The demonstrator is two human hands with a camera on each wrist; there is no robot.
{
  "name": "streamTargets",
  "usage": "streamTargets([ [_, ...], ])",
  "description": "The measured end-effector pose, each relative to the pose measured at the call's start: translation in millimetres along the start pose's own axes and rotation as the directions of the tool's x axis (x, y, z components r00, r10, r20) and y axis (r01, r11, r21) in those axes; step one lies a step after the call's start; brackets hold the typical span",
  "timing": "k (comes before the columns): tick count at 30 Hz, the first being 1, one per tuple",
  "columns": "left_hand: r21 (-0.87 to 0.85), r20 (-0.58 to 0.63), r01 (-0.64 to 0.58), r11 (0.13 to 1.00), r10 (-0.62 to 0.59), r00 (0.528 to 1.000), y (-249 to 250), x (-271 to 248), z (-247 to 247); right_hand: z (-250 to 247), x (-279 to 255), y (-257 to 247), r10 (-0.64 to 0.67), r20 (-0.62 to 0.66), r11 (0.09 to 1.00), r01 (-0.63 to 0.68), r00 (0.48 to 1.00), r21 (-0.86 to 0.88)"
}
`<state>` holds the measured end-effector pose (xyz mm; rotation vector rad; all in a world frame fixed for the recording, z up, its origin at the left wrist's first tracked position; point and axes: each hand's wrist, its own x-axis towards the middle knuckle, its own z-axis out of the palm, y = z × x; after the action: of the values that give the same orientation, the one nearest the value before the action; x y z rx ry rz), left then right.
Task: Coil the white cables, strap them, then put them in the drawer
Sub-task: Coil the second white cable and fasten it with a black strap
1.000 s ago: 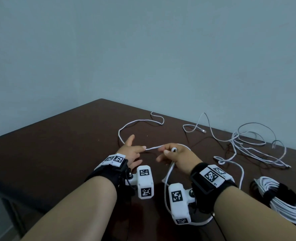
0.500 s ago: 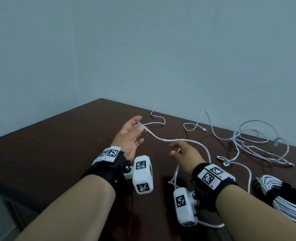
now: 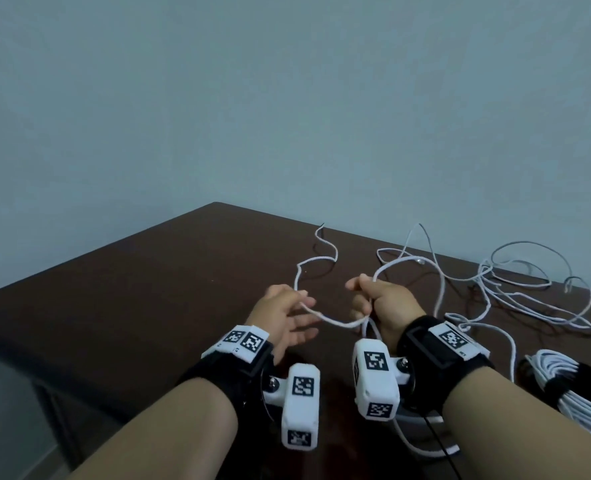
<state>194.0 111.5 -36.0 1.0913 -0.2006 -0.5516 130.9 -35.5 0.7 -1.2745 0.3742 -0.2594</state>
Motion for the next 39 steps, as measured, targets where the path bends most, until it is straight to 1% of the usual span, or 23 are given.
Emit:
streamTargets([
  [2,-0.098,-0.086,0.001,0.995,-0.01,0.996,2,5,-2,-6,-9,-2,0.023,0.09,0.999,-0.021,0.996,-0.027],
  [4,-0.095,-0.111,0.0,0.995,-0.011,0.994,1,8,-2,-10,-15,-4,0.041,0.16,0.998,-0.031,0.986,-0.063],
  [5,-0.062,-0.112,-0.008,0.998,0.001,0.994,1,9,-2,-11,-16,-5,0.031,0.149,0.995,-0.017,0.988,-0.094],
  [6,-0.027,-0.116,-0.019,0.999,0.016,0.993,1,7,0,-14,-14,-5,0.003,0.094,0.989,0.011,0.996,-0.149],
  [7,0.025,-0.118,-0.034,0.999,0.037,0.992,0,6,2,-15,-11,-7,-0.045,0.001,0.968,0.044,0.999,-0.247],
  [8,0.068,-0.105,-0.045,0.997,0.052,0.993,-1,5,3,-19,-6,-8,-0.094,-0.109,0.921,0.045,0.99,-0.387],
  [10,0.151,-0.035,-0.086,0.985,0.092,0.995,-2,0,6,-30,6,-8,-0.17,-0.288,0.772,-0.054,0.943,-0.633],
  [12,0.183,0.019,-0.137,0.974,0.135,0.991,-2,-6,8,-41,12,-6,-0.177,-0.374,0.662,-0.171,0.91,-0.73],
  [14,0.176,0.032,-0.166,0.97,0.163,0.986,-2,-9,8,-44,11,-6,-0.163,-0.401,0.584,-0.239,0.901,-0.776],
  [17,0.156,0.028,-0.179,0.971,0.177,0.984,-2,-9,9,-37,5,-11,-0.092,-0.356,0.394,-0.295,0.93,-0.871],
  [18,0.149,0.021,-0.184,0.972,0.183,0.983,-2,-8,9,-37,7,-13,-0.114,-0.366,0.339,-0.31,0.924,-0.888],
  [19,0.147,0.013,-0.188,0.971,0.188,0.982,-2,-8,11,-36,7,-14,-0.139,-0.385,0.309,-0.329,0.913,-0.892],
  [20,0.141,0.01,-0.193,0.971,0.194,0.981,-2,-7,12,-34,6,-17,-0.179,-0.374,0.3,-0.312,0.91,-0.902],
  [22,0.126,0.014,-0.203,0.971,0.203,0.979,-2,-9,17,-28,2,-23,-0.231,-0.358,0.313,-0.279,0.905,-0.908],
  [23,0.116,0.02,-0.207,0.971,0.206,0.978,-1,-10,19,-24,1,-26,-0.213,-0.36,0.315,-0.285,0.908,-0.905],
  [25,0.106,0.023,-0.225,0.969,0.224,0.974,-1,-12,22,-16,-2,-29,-0.162,-0.322,0.34,-0.253,0.933,-0.906],
  [28,0.12,0.021,-0.252,0.96,0.251,0.968,1,-13,21,-18,3,-21,-0.141,-0.259,0.455,-0.17,0.956,-0.874],
  [31,0.142,0.018,-0.267,0.953,0.267,0.964,3,-15,19,-16,0,-16,-0.227,-0.217,0.574,-0.049,0.949,-0.817],
  [32,0.159,0.025,-0.273,0.949,0.273,0.962,3,-16,19,-13,-3,-15,-0.233,-0.184,0.622,0.0,0.955,-0.783],
  [34,0.211,0.059,-0.292,0.933,0.286,0.956,2,-20,21,-2,-10,-18,-0.216,-0.111,0.746,0.09,0.97,-0.66],
  [37,0.303,0.161,-0.324,0.896,0.287,0.944,-3,-28,28,13,-18,-26,-0.132,-0.058,0.892,0.093,0.99,-0.442],
  [38,0.336,0.198,-0.318,0.887,0.263,0.944,-4,-31,30,17,-18,-28,-0.106,-0.043,0.933,0.085,0.993,-0.349],
  [39,0.356,0.251,-0.302,0.884,0.221,0.943,-5,-34,32,20,-19,-30,-0.098,-0.03,0.956,0.086,0.995,-0.281],
])
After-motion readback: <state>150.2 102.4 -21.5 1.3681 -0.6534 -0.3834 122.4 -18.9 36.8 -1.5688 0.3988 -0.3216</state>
